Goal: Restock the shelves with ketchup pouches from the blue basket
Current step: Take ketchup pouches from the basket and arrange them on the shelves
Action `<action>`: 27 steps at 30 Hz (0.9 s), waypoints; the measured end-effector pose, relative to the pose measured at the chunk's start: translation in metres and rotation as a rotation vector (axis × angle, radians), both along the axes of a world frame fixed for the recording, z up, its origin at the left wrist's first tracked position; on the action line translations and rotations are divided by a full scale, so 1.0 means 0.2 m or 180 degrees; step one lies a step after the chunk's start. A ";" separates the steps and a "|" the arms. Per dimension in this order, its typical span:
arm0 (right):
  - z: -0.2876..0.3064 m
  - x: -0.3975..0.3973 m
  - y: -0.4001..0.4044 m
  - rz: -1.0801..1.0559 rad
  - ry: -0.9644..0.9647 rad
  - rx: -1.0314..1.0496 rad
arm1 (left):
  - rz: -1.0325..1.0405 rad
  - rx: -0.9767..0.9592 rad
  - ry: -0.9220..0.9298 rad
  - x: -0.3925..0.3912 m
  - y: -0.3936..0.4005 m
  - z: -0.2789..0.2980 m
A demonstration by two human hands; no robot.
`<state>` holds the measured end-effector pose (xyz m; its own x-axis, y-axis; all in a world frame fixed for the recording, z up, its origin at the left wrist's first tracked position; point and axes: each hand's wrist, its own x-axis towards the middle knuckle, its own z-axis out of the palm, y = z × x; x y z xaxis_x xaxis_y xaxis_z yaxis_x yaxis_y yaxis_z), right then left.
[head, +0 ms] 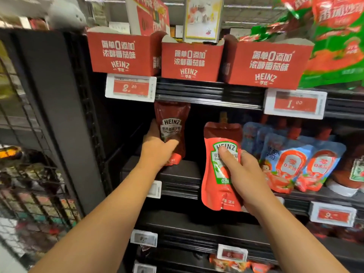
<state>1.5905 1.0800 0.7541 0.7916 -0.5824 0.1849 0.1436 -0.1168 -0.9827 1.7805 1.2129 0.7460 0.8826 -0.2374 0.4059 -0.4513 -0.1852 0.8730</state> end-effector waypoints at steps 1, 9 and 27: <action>-0.01 0.03 -0.02 -0.0033 0.0027 -0.0023 | -0.0070 0.0190 -0.0047 0.01 -0.01 -0.02; 0.08 0.35 -0.17 -0.0606 0.0383 -0.0319 | -0.0367 0.0183 -0.0201 0.07 -0.02 -0.07; -0.09 0.68 -0.29 -0.0326 -0.0380 -0.0974 | -0.0158 0.0677 -0.0348 0.11 -0.04 -0.08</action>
<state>1.7268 1.0229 0.7365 0.6942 -0.5608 0.4513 0.2279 -0.4234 -0.8768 1.8022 1.2053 0.7302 0.8213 -0.3696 0.4346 -0.5540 -0.3349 0.7622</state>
